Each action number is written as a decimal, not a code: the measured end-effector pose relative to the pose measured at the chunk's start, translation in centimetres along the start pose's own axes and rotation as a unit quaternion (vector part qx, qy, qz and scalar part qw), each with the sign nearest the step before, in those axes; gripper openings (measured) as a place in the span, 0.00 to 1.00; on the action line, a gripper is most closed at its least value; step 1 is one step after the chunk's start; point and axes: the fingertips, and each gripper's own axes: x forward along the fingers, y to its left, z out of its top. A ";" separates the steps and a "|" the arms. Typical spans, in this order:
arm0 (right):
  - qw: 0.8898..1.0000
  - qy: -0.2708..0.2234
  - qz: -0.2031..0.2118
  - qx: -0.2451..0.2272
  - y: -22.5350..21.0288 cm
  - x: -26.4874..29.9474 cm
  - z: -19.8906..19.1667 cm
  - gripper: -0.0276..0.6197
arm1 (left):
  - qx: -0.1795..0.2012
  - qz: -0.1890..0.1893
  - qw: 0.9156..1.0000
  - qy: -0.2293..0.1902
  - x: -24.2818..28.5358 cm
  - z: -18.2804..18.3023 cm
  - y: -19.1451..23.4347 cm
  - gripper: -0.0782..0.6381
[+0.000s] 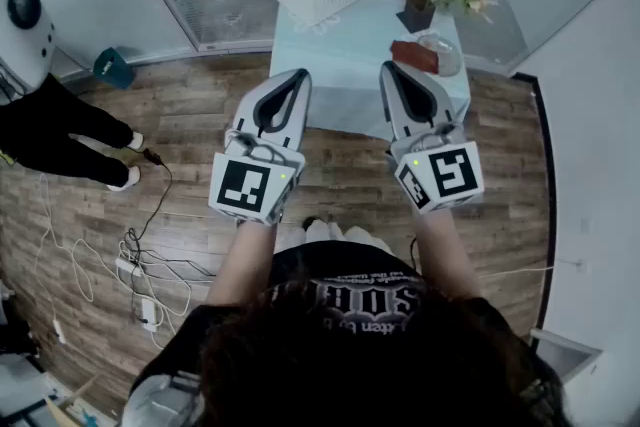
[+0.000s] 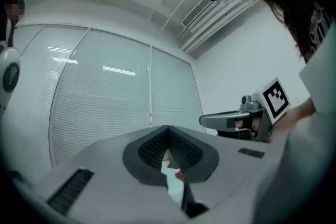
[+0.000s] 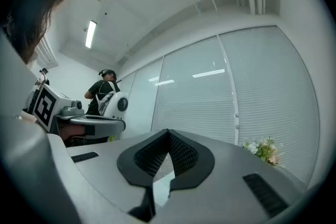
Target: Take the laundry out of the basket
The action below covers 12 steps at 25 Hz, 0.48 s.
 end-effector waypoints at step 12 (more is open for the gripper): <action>1.000 0.001 -0.008 0.015 0.2 1.6 -0.8 0.09 | -0.007 -0.005 1.000 0.006 0.1 -1.0 1.9 0.10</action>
